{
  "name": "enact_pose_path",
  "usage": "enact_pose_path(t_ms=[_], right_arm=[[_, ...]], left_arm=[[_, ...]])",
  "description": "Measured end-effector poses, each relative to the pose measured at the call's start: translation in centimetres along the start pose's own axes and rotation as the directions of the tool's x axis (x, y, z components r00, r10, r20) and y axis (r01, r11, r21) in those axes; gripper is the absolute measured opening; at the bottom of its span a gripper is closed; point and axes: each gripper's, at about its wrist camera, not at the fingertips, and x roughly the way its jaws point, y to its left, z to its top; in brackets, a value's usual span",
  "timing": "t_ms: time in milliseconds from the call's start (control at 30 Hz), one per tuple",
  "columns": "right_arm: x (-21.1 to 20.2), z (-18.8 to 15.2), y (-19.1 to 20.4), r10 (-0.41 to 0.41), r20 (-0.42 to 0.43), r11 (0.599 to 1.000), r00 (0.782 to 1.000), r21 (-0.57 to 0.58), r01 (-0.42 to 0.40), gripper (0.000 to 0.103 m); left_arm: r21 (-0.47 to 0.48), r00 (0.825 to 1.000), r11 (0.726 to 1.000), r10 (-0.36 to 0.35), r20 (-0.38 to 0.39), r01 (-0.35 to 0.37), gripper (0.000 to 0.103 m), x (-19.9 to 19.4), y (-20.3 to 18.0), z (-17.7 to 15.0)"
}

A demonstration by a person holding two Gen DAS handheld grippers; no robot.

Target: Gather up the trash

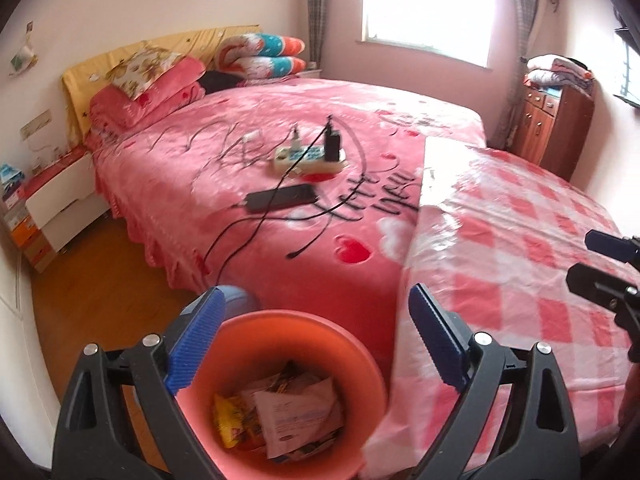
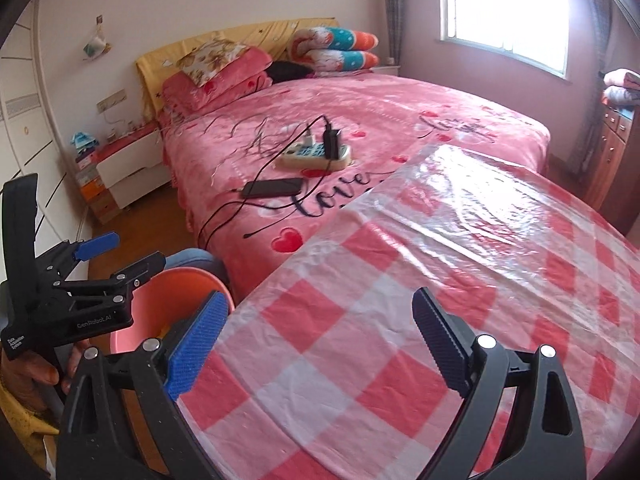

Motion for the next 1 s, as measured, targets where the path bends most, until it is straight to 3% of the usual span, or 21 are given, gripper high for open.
enact_pose_path(t_ms=[500,1000], right_arm=[[-5.8,-1.2,-6.4,-0.12,0.092,0.988,0.988,0.112,0.11,0.092],[-11.8,-4.5,-13.4,-0.276,0.134,0.94,0.952,0.245,0.237,0.092]], left_arm=[[0.12,0.992,0.986,-0.118,0.051,0.112,0.094,-2.1,-8.4,2.1],[0.221,0.972,0.952,-0.228,0.058,0.21,0.094,-3.9,-16.7,2.4]])
